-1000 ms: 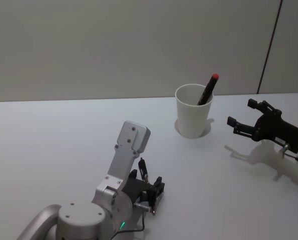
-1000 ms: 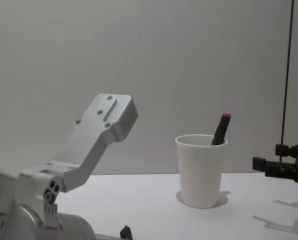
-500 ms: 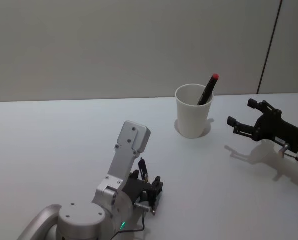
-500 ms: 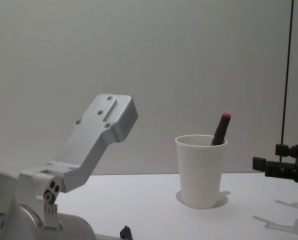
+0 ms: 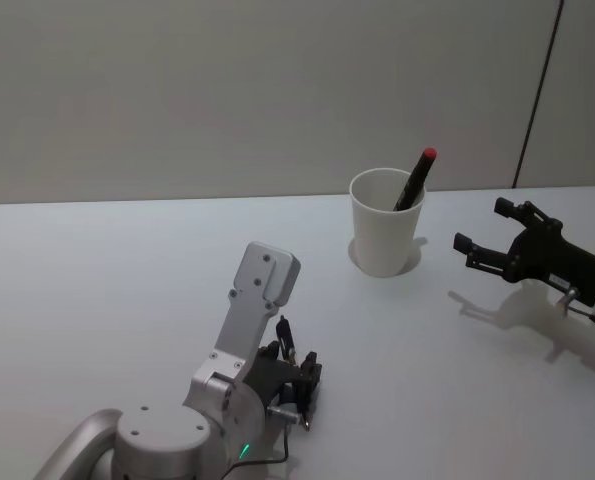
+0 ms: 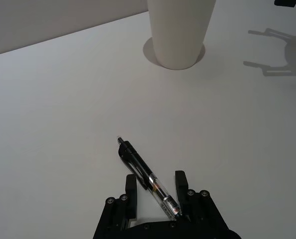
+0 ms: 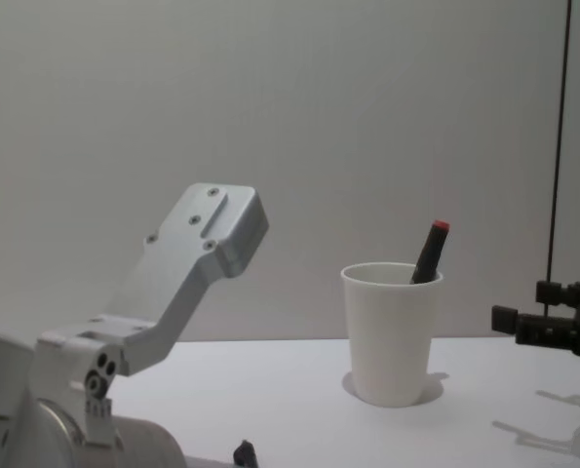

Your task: Place the pen into the pen holder.

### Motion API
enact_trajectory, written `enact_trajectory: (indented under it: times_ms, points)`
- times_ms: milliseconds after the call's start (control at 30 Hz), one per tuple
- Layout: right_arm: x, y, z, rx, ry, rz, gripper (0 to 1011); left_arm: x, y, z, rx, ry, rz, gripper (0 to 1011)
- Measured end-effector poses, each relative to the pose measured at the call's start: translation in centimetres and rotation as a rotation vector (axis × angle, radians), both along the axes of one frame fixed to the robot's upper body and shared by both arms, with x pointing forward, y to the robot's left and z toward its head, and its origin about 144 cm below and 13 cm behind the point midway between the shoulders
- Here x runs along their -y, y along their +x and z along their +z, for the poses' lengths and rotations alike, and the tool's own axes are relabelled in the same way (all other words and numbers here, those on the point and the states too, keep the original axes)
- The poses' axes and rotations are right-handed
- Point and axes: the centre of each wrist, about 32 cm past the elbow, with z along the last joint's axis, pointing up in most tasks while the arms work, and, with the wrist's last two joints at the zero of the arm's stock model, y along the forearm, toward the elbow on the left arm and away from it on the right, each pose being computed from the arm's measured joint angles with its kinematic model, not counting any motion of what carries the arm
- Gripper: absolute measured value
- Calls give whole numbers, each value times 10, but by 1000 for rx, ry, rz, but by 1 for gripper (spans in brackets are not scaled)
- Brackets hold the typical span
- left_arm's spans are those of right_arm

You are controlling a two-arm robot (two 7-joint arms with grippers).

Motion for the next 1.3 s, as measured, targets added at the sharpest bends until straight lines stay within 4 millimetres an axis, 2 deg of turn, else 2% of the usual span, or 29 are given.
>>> enact_trajectory:
  times_ms: [1300]
  points:
    - [0, 0, 0, 0, 0, 0, 1002, 0, 0, 0, 0, 0, 0, 220]
